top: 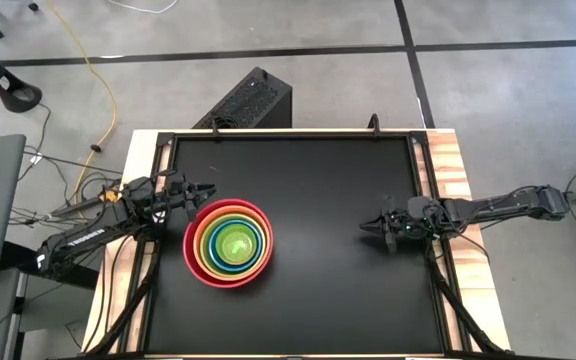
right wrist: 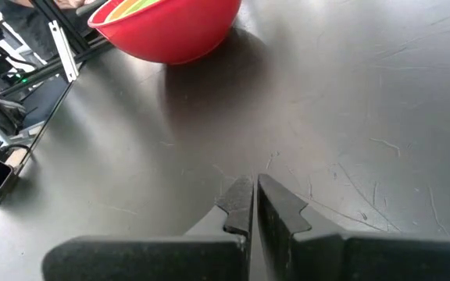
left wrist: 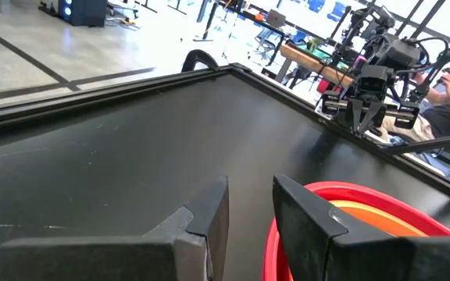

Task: Nest bowls inside each other
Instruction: Return to Home Position

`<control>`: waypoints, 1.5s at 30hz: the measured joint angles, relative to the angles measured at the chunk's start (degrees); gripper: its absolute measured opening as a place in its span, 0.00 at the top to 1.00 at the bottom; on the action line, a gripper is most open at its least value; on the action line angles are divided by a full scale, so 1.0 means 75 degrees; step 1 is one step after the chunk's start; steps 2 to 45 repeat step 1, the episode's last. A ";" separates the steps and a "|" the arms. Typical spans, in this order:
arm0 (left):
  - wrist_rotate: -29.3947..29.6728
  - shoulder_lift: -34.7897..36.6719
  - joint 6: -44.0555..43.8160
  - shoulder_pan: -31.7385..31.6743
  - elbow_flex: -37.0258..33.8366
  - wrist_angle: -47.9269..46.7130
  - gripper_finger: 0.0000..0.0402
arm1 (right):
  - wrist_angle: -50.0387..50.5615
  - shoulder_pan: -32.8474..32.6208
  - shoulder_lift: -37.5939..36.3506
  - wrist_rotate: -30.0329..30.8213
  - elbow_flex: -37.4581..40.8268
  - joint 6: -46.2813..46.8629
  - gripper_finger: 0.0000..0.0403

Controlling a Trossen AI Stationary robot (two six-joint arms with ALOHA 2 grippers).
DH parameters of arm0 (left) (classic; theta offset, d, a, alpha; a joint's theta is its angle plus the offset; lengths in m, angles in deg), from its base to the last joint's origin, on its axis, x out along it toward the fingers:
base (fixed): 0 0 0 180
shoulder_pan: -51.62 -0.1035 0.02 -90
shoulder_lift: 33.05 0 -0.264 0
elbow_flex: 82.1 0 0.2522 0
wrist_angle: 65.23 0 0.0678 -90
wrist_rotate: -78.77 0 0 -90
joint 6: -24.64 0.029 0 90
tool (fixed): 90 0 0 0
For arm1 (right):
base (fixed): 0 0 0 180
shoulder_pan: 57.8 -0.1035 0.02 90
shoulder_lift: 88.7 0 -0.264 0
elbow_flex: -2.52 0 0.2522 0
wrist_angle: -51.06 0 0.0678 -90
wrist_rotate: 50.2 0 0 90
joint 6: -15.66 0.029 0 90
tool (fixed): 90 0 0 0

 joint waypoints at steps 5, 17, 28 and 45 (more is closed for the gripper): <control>0.0000 -0.0001 0.0000 -0.0001 0.0000 0.0000 0.78 | 0.0000 0.0001 0.0000 0.0000 0.0000 0.0000 0.91; 0.0000 -0.0001 0.0000 -0.0001 0.0000 0.0000 0.78 | 0.0000 0.0001 0.0000 0.0000 0.0000 0.0000 0.91; 0.0000 -0.0001 0.0000 -0.0001 0.0000 0.0000 0.78 | 0.0000 0.0001 0.0000 0.0000 0.0000 0.0000 0.91; 0.0000 -0.0001 0.0000 -0.0001 0.0000 0.0000 0.78 | 0.0000 0.0001 0.0000 0.0000 0.0000 0.0000 0.91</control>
